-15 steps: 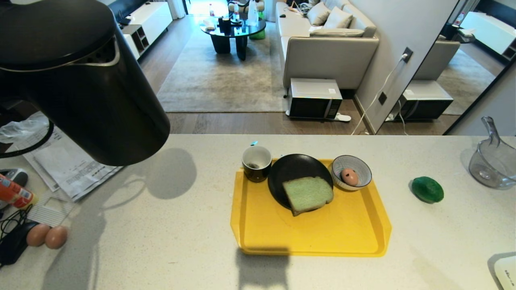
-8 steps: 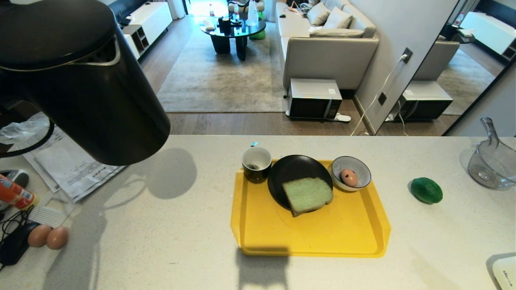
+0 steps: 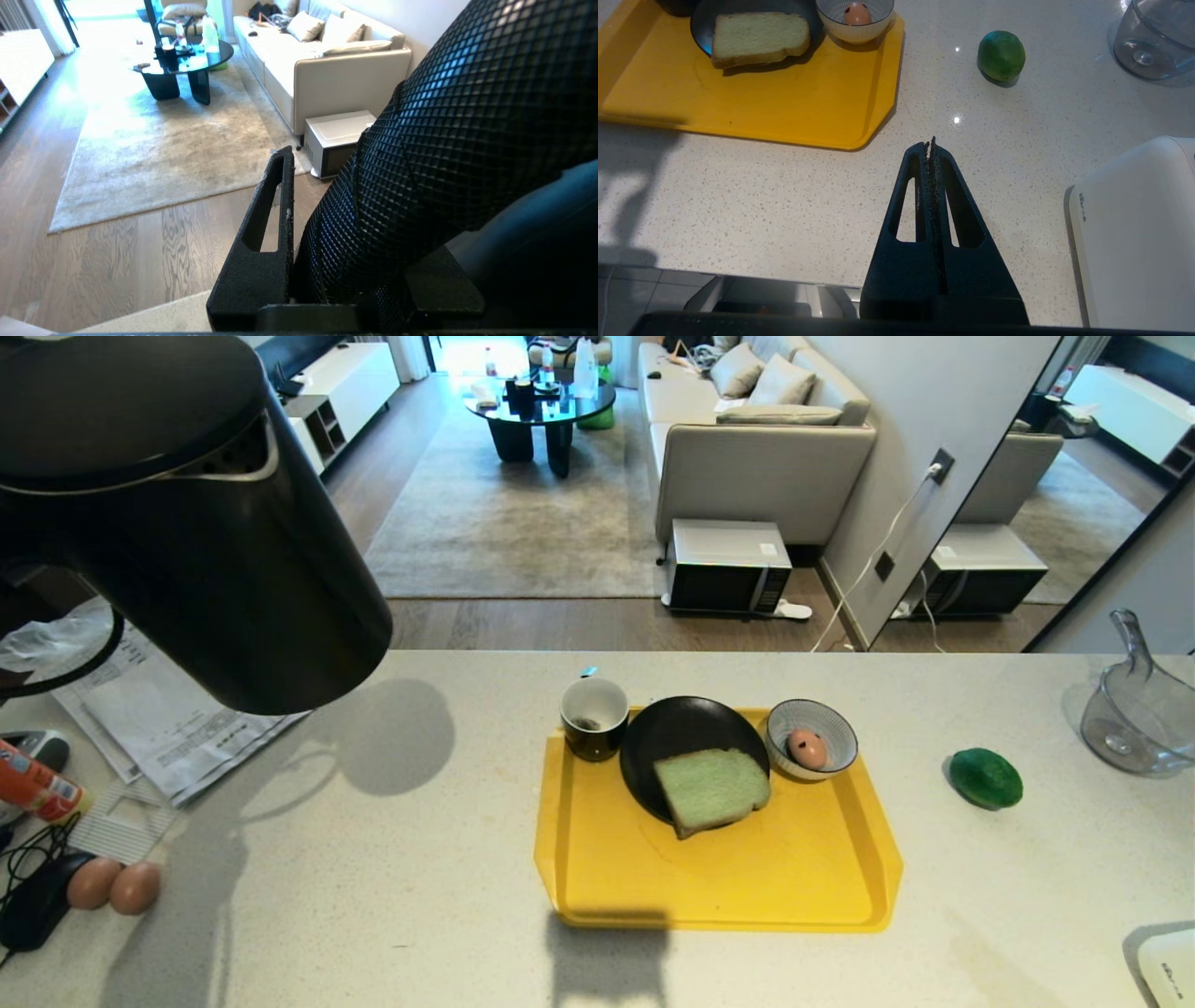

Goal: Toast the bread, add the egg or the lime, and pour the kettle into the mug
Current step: Pour water into a cup

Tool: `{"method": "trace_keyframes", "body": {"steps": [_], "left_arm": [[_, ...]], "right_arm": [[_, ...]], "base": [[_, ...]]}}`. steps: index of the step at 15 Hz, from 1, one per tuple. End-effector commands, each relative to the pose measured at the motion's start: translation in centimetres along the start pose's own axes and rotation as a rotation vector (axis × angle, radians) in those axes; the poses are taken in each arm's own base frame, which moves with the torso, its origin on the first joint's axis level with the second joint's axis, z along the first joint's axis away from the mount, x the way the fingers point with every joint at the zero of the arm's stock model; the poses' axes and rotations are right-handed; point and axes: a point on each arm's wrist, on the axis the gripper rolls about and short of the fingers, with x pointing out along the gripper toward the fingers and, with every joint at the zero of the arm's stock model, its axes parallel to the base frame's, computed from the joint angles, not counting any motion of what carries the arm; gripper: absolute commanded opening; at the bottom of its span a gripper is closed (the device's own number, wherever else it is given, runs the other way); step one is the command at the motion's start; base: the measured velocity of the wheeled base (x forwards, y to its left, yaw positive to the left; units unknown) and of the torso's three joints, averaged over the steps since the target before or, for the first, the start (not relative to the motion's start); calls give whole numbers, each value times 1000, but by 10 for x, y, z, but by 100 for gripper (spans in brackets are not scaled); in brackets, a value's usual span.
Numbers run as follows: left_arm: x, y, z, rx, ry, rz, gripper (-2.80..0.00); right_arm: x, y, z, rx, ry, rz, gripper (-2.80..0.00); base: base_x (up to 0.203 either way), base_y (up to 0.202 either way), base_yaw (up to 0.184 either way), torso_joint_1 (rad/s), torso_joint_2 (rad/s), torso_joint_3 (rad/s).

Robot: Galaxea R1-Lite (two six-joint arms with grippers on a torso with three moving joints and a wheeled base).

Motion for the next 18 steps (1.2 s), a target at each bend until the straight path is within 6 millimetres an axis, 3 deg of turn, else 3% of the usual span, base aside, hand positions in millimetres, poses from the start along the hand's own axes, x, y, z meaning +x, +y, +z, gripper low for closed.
{"method": "trace_keyframes", "body": {"steps": [1,9,18], "left_arm": [[-4,-3,5,7,-9,-3,-280],[-3,-5,6,-15,8,12,-280],[-5,-6,9,-44,165,52,-280]], "right_arm": [[0,0,0,-1,1,1,-280],[0,0,0,0,1,1,-280],[0,0,0,0,1,1,-280]], "base": [[0,0,0,0,0,0],[0,0,0,0,0,0],[0,0,0,0,0,0]]}}
